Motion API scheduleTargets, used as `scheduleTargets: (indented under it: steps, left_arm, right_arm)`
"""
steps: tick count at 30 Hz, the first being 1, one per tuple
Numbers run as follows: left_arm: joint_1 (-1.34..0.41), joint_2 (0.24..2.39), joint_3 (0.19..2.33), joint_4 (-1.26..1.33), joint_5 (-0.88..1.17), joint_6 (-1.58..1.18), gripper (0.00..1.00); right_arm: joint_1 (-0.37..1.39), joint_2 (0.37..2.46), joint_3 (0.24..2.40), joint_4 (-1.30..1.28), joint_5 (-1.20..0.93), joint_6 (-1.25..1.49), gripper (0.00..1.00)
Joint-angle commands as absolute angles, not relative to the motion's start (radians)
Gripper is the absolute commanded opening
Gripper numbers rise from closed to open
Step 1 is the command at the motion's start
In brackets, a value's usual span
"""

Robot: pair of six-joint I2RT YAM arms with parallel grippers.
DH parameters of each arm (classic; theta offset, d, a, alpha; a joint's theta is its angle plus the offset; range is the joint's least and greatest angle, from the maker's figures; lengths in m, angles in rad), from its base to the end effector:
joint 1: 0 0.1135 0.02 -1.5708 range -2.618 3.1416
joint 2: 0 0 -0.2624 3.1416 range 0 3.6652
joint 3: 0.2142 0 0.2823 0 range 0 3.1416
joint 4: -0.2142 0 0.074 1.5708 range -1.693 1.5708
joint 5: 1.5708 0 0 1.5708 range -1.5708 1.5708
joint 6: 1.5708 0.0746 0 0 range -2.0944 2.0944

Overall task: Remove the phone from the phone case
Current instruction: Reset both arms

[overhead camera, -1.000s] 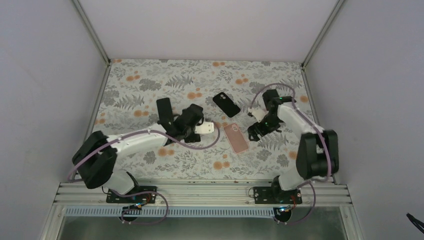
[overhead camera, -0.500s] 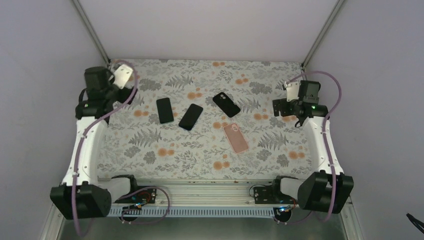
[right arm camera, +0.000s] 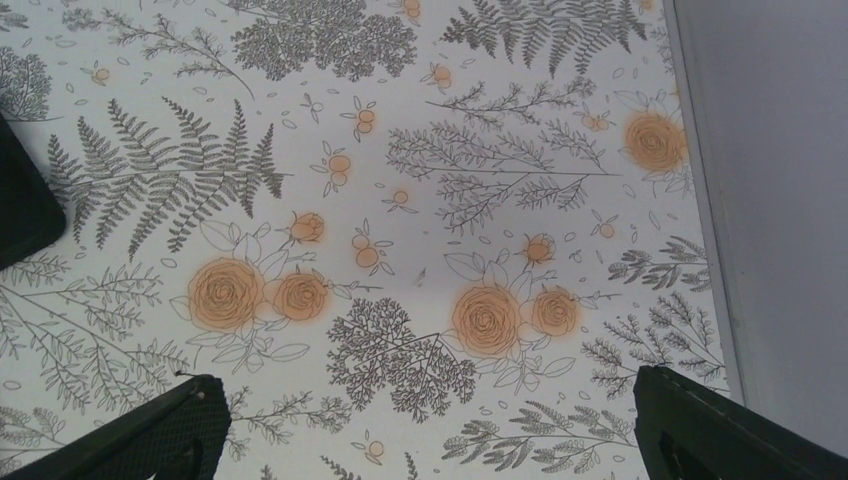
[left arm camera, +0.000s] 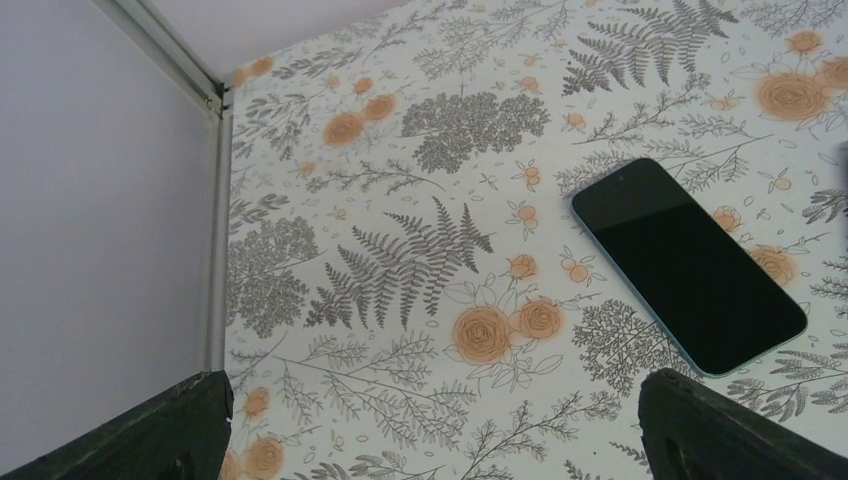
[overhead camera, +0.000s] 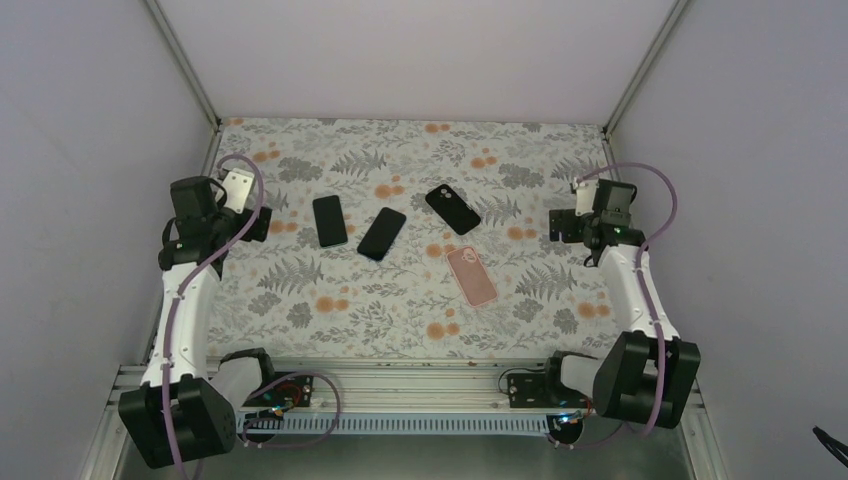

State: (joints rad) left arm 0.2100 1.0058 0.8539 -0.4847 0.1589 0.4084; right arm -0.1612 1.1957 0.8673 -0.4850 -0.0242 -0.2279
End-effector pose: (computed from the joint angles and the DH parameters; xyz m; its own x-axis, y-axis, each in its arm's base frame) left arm 0.2763 0.0468 0.2649 -0.5659 0.2803 -0.7753 0.1562 0.9598 0.2330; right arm 0.3027 -0.0474 0.2175 -0.7312 -0.1099 -0.6732 -0.0217 0.9902 -0.1381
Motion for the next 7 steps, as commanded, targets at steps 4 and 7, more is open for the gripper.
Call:
scheduleTargets:
  steps: [4, 7]
  left_arm:
    - [0.222, 0.99, 0.84, -0.449, 0.278, 0.385, 1.0]
    - [0.223, 0.992, 0.837, -0.455, 0.31, 0.385, 1.0]
  right_arm:
    - [-0.171, 1.214, 0.842, -0.438, -0.072, -0.229, 1.0]
    - [-0.171, 1.202, 0.844, -0.446, -0.168, -0.239, 1.0]
